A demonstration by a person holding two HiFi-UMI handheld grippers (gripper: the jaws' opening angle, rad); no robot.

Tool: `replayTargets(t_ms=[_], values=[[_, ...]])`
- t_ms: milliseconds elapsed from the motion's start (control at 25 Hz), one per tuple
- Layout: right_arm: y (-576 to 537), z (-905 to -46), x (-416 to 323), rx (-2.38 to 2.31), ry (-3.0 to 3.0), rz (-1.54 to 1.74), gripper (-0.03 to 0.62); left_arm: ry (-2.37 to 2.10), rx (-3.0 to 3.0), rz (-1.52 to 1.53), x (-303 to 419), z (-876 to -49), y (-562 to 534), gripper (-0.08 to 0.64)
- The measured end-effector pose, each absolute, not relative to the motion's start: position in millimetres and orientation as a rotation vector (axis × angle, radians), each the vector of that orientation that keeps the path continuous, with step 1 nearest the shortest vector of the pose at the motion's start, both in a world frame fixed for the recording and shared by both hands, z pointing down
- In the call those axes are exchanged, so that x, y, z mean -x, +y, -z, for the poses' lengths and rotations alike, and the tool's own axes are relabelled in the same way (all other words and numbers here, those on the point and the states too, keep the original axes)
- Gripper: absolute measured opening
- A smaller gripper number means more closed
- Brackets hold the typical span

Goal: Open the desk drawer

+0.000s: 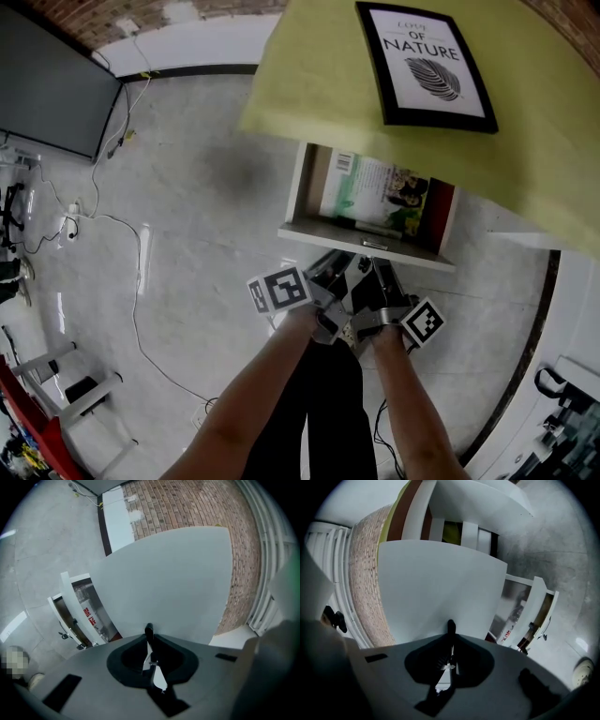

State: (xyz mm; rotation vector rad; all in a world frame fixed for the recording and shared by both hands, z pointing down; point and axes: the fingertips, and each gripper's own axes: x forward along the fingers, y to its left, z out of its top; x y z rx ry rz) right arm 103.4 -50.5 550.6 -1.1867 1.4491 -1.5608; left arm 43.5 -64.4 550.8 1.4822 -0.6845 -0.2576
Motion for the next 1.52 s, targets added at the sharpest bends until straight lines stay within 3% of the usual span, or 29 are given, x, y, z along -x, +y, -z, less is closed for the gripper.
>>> replayTargets(t_ms=[480, 880, 1520], values=[[-25, -605, -94, 1.212, 1.353, 1.656, 0.031, -0.773, -1.408, 0.161, -32, -603, -39, 0.043], [-23, -605, -95, 1.242, 1.300, 1.669, 0.034, -0.788, -1.467, 0.037, -30, -606, -33, 0.089], [44, -571, -126, 1.398, 1.195, 1.746, 0.035, -0.789, -1.382, -0.071, -11, -570, 19, 0.067]])
